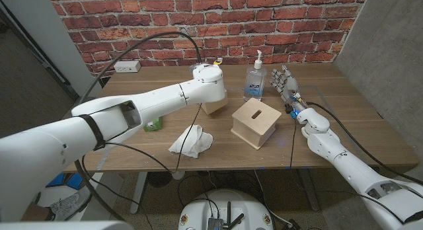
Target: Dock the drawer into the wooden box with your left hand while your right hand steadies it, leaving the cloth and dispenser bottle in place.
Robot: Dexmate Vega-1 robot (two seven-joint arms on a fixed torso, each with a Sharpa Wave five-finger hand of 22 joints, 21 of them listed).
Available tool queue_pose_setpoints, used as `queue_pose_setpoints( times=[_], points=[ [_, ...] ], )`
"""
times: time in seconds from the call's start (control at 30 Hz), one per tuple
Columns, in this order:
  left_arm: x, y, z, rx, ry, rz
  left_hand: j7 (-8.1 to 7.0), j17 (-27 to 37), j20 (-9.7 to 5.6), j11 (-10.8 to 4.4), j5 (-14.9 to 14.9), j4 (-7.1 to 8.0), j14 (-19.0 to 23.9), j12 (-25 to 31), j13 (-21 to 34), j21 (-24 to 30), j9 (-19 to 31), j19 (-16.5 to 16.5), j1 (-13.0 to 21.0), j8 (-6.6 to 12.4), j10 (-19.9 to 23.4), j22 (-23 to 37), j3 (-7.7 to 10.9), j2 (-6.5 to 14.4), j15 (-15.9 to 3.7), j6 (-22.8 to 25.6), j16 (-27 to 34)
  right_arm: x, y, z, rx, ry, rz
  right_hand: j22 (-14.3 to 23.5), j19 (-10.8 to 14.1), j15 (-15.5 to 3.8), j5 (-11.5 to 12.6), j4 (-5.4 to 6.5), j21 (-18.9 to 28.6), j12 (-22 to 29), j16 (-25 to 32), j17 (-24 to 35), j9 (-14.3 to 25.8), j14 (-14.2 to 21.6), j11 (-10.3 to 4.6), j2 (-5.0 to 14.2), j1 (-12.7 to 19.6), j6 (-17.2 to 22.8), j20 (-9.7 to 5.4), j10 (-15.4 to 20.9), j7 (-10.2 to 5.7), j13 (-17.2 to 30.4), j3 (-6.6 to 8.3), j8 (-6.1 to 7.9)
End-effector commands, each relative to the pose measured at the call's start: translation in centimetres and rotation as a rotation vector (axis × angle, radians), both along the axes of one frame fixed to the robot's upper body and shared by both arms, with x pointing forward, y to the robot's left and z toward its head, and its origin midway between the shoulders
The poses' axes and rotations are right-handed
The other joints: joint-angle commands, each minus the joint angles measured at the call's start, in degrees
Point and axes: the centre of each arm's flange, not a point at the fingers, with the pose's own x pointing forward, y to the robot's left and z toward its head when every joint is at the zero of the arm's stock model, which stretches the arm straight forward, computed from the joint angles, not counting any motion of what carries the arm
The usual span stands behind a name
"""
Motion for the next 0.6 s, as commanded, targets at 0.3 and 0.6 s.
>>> queue_pose_setpoints(
  times=[0.3,0.6],
  points=[
    [0.18,-1.35,-0.09,-0.089,0.104,0.061,2.06,0.2,-7.48,-3.65,0.6,0.10,4.2,0.1,0.3,0.1,0.6,1.2,3.3,-0.01,4.9,0.2,-0.28,3.5,-6.94,1.1,0.1,0.03,-0.52,-0.09,0.000,-0.011,0.022,0.1,0.1,0.27,0.5,0.11,0.2,0.4,0.3,-0.1,0.1,-0.3,-0.33,1.66,0.7,0.5,-0.16,0.0,-0.02,0.0,0.10,0.40],
    [0.58,-1.74,-0.19,-0.084,0.150,0.070,2.25,0.2,-7.35,-3.63,0.6,0.07,4.2,-0.1,0.3,0.1,0.7,1.5,3.5,-0.16,4.7,0.2,-0.30,3.5,-6.93,1.0,0.0,-0.89,-1.10,0.43,-0.026,-0.042,0.008,0.1,0.1,0.26,0.5,0.05,0.2,0.4,0.3,-0.1,0.1,-0.3,-0.34,1.64,0.8,0.5,-0.28,0.0,-0.03,0.0,0.09,0.38]
  ],
)
